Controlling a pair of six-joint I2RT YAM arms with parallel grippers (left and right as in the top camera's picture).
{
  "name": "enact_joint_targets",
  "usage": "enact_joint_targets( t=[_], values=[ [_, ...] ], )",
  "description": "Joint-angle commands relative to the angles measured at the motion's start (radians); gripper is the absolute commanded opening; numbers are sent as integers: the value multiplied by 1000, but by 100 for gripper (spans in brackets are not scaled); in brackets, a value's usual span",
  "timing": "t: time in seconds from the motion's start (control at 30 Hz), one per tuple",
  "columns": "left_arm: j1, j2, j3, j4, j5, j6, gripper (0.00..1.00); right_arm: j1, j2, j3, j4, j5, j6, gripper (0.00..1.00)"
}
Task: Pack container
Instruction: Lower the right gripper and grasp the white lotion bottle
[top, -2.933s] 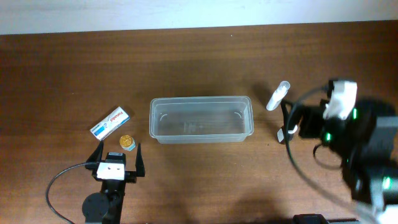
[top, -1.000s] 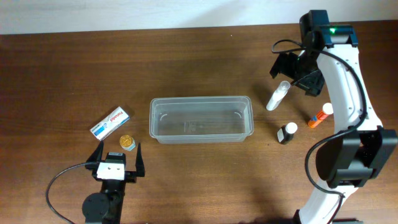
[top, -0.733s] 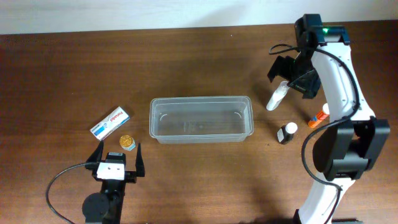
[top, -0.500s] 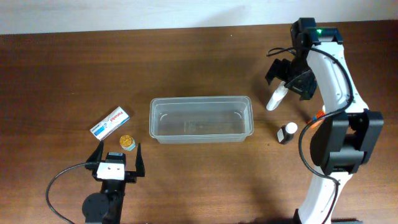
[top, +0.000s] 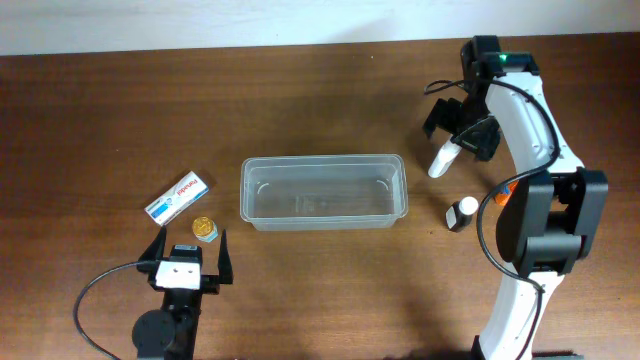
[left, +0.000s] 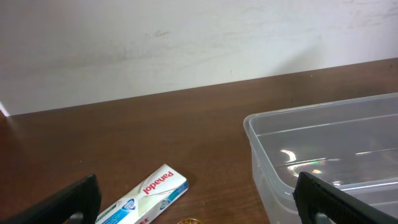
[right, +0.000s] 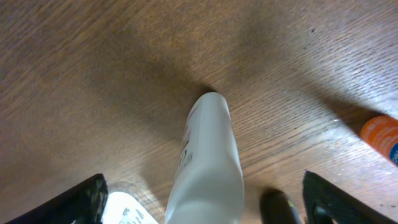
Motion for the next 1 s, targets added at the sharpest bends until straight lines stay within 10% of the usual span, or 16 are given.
enact_joint_targets(
  t=[0.0,0.37,0.97],
  values=[
    [5,-5,-8,2,0,19,99,6,13,-35,23,-15,10,89],
    [5,-5,-8,2,0,19,99,6,13,-55,56,-29,-1,56],
    [5,-5,-8,2,0,19,99,6,13,-55,37,-93,-227,35]
  ],
)
